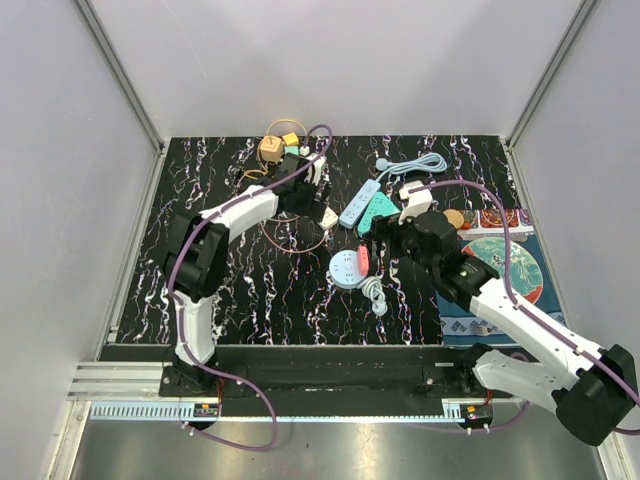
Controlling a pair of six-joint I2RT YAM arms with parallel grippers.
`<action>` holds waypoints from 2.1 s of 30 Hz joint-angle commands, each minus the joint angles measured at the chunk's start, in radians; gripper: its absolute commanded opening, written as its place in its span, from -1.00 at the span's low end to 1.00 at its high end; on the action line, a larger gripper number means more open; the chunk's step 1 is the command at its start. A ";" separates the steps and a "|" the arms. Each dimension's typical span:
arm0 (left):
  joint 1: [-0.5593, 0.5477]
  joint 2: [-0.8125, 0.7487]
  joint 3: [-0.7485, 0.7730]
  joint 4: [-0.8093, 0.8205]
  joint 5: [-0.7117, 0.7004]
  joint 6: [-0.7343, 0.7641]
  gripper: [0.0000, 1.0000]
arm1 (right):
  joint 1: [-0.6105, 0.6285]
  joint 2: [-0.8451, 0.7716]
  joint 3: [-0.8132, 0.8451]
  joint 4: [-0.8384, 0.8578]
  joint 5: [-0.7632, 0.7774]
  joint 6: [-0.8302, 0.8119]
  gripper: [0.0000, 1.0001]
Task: Insert the plug
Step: Insert the plug into the socket, then pick up the plug from the center of the board.
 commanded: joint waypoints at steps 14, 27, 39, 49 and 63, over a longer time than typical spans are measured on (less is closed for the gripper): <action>-0.041 0.235 0.244 -0.032 0.100 0.172 0.77 | -0.001 -0.004 -0.032 0.091 -0.077 -0.027 0.99; -0.048 0.261 0.262 -0.079 0.118 0.189 0.33 | -0.002 0.009 -0.027 0.091 -0.086 -0.031 0.99; -0.050 -0.025 0.124 -0.071 0.105 0.181 -0.04 | -0.001 0.008 0.046 0.002 -0.119 0.048 0.99; -0.157 -0.420 -0.162 -0.067 0.032 0.189 -0.03 | -0.005 0.062 0.195 -0.173 -0.212 0.264 0.99; -0.407 -0.790 -0.364 -0.078 -0.064 0.221 -0.03 | -0.017 0.059 0.180 -0.113 -0.444 0.547 1.00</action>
